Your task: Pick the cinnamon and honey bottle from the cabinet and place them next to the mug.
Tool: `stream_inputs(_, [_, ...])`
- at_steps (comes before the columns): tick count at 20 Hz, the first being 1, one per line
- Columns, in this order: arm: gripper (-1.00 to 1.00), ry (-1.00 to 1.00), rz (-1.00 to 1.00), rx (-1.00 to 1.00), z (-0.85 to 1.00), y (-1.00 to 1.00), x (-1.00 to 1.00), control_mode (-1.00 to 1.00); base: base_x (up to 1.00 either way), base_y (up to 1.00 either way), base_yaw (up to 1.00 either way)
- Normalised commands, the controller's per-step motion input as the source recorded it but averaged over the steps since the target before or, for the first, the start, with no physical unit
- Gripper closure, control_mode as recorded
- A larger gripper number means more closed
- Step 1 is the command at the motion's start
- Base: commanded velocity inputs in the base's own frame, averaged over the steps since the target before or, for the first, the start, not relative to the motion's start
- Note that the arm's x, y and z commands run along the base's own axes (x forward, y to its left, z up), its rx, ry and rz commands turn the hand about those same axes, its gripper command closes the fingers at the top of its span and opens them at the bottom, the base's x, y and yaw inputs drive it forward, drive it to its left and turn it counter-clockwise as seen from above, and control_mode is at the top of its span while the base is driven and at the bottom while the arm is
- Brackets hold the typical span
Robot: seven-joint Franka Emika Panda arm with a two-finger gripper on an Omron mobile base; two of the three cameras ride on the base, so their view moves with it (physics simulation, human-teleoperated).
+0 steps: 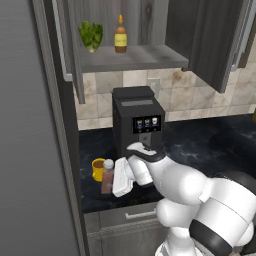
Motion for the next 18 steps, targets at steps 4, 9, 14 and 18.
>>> stream_inputs(4, [1.00, 0.00, 0.00, 0.00, -0.11, 0.00, 0.00, -1.00, 0.00, 0.00, 0.00])
stream_inputs(9, [1.00, 0.00, 0.00, 0.00, 0.00, 0.00, 0.00, -1.00, 0.00, 0.00, 0.00])
stream_inputs(14, [-1.00, 0.00, 0.00, 0.00, 0.00, 0.00, 0.00, -1.00, 0.00, 0.00, 0.00])
stream_inputs(18, [-1.00, 0.00, 0.00, 0.00, 0.00, 0.00, 0.00, -1.00, 0.00, 0.00, 0.00])
